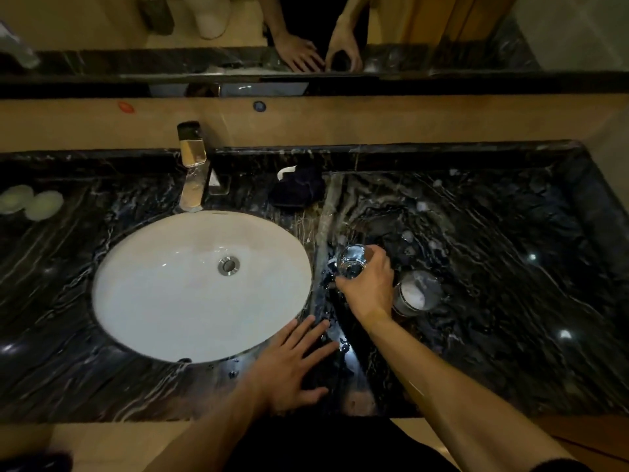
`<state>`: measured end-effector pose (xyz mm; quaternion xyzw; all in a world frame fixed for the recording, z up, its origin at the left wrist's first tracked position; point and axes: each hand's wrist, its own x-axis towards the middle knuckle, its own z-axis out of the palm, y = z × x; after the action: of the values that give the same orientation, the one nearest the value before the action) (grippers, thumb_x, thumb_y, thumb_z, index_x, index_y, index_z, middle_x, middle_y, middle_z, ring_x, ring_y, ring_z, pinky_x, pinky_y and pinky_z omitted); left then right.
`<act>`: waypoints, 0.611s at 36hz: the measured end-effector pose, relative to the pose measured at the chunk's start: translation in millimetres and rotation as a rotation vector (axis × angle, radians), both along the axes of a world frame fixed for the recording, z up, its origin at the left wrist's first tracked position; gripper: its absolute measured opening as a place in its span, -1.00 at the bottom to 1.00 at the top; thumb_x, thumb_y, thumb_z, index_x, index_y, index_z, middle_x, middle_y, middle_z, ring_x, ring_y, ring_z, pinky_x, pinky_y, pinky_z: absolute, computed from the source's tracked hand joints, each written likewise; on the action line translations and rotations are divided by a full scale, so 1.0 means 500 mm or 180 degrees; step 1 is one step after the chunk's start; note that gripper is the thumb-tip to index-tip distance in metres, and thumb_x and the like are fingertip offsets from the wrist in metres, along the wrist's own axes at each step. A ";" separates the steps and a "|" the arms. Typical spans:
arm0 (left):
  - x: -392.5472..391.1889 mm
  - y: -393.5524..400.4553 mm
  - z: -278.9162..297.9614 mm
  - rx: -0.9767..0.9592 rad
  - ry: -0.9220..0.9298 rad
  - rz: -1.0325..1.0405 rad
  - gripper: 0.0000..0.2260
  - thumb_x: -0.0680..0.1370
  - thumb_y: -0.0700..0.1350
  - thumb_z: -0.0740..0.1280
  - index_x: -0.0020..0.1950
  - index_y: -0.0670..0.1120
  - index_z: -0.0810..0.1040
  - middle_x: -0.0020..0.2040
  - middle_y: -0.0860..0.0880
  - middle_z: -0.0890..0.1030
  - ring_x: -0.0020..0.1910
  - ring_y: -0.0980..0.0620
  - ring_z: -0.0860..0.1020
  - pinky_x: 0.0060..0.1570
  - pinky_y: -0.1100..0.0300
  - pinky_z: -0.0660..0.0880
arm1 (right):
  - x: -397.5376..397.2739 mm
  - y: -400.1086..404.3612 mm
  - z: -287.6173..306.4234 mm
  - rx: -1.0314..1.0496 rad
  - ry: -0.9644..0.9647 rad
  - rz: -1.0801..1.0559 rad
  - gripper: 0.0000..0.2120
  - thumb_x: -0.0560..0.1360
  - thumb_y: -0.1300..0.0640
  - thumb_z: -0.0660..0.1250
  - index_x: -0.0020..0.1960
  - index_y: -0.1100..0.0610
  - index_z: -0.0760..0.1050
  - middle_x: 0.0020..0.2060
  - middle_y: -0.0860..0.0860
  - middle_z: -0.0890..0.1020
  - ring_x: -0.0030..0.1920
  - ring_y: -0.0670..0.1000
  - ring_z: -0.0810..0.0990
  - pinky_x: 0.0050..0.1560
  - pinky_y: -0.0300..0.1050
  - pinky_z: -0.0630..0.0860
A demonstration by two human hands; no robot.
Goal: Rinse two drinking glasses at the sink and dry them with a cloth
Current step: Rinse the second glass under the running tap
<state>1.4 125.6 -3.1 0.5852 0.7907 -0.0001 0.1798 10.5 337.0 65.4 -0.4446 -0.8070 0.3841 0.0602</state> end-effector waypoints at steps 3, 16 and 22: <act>0.000 0.002 -0.001 0.0038 -0.0032 0.0007 -0.27 0.52 0.42 0.15 0.61 0.17 0.10 0.64 -0.05 0.08 0.61 -0.14 0.01 0.50 -0.11 -0.04 | 0.003 -0.003 -0.003 -0.0069 0.0040 -0.0062 -0.19 0.32 0.11 0.58 0.46 0.12 0.27 0.37 0.09 0.42 0.36 0.15 0.37 0.28 0.02 0.41; -0.001 0.003 -0.003 0.0026 -0.0093 0.0008 -0.26 0.51 0.43 0.14 0.62 0.17 0.06 0.64 -0.05 0.07 0.61 -0.15 0.06 0.49 -0.11 0.01 | 0.183 -0.029 -0.005 -0.0716 0.0348 0.0140 -0.53 0.46 0.00 0.51 0.33 -0.07 0.48 0.26 -0.13 0.56 0.21 -0.13 0.54 0.26 -0.13 0.50; -0.001 0.003 0.000 0.0107 -0.0140 -0.0012 -0.27 0.51 0.41 0.16 0.62 0.16 0.09 0.63 -0.06 0.13 0.61 -0.13 0.07 0.48 -0.11 0.08 | 0.280 0.019 -0.037 -0.0558 0.0174 -0.0332 -0.69 0.36 0.03 0.59 -0.19 0.01 0.44 -0.25 0.02 0.58 -0.17 0.09 0.58 -0.20 -0.17 0.44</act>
<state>0.8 126.9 -3.3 0.5895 0.7853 0.0257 0.1874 150.5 346.6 46.7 -0.4790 -0.7441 0.4615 0.0630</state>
